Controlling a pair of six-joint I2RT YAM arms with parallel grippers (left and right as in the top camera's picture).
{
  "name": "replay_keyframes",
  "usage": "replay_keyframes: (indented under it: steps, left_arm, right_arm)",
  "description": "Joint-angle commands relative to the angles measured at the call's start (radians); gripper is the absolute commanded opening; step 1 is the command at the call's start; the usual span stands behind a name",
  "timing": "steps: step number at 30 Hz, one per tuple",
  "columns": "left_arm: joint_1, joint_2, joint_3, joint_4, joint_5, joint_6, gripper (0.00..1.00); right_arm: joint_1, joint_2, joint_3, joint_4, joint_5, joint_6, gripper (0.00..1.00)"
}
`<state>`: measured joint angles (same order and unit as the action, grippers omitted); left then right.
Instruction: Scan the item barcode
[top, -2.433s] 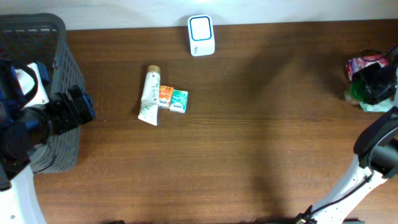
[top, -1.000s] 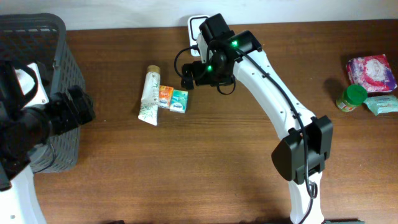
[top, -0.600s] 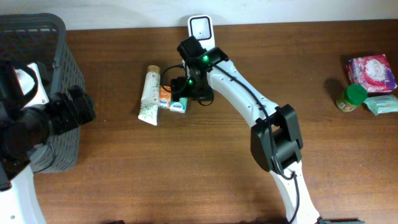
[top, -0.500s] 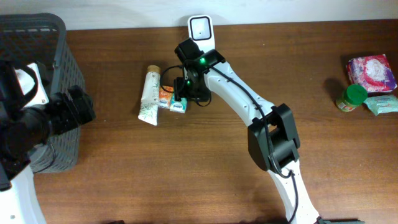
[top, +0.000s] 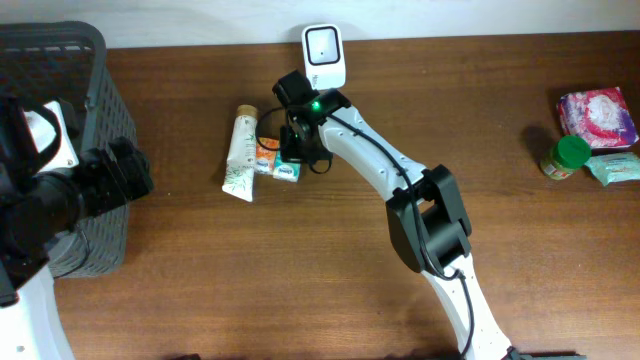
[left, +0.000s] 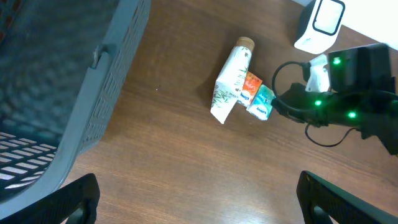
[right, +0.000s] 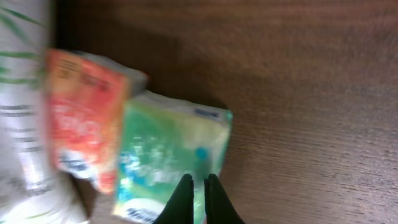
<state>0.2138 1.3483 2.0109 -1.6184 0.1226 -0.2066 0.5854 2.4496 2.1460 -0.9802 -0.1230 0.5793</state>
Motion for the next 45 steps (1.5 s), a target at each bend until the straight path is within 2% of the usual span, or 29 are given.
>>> replay_keyframes:
  steps: [1, 5, 8, 13, 15, 18, 20, 27, 31, 33, 37, 39, 45]
  left_arm:
    - [0.005, -0.002, 0.000, 0.001, 0.000, -0.010, 0.99]
    - [0.005, -0.002, 0.000, 0.001, 0.000, -0.010, 0.99]
    - [0.005, -0.002, 0.000, 0.001, 0.000, -0.010, 0.99]
    - [0.005, -0.002, 0.000, 0.001, 0.000, -0.010, 0.99]
    - [0.005, -0.002, 0.000, 0.001, 0.000, -0.010, 0.99]
    - [0.005, -0.002, 0.000, 0.001, 0.000, -0.009, 0.99]
    - [0.005, -0.002, 0.000, 0.001, 0.000, -0.010, 0.99]
    - [0.005, -0.002, 0.000, 0.001, 0.000, -0.010, 0.99]
    - [0.005, -0.002, 0.000, 0.001, 0.000, -0.010, 0.99]
    - [0.005, -0.002, 0.000, 0.001, 0.000, -0.010, 0.99]
    - [0.005, -0.002, 0.000, 0.001, 0.000, -0.010, 0.99]
    - [0.005, -0.002, 0.000, 0.001, 0.000, -0.010, 0.99]
    - [0.005, -0.002, 0.000, 0.001, 0.000, -0.009, 0.99]
  right_arm:
    - [0.012, 0.015, -0.003, -0.015, 0.020, 0.009, 0.04]
    - [0.012, 0.016, -0.006, -0.068, 0.106, 0.009, 0.04]
    - [0.009, 0.016, -0.014, -0.181, 0.226, 0.010, 0.04]
    - [0.009, -0.012, 0.005, -0.261, 0.211, 0.000, 0.04]
    - [0.010, -0.038, 0.073, -0.255, 0.114, -0.108, 0.04]
    - [0.010, -0.042, 0.183, -0.218, 0.042, -0.123, 0.04]
    - [0.011, -0.042, 0.184, -0.150, -0.021, -0.123, 0.04]
    - [0.023, 0.014, 0.018, 0.001, -0.028, -0.107, 0.04]
    - [0.024, 0.014, -0.048, 0.031, -0.021, -0.108, 0.04]
    - [0.024, 0.014, -0.070, 0.020, 0.025, -0.107, 0.04]
    - [0.023, 0.013, -0.070, -0.194, 0.319, 0.007, 0.04]
    - [0.022, 0.004, -0.070, -0.277, 0.404, 0.010, 0.04]
    - [0.021, -0.091, -0.037, -0.343, 0.433, 0.001, 0.04]
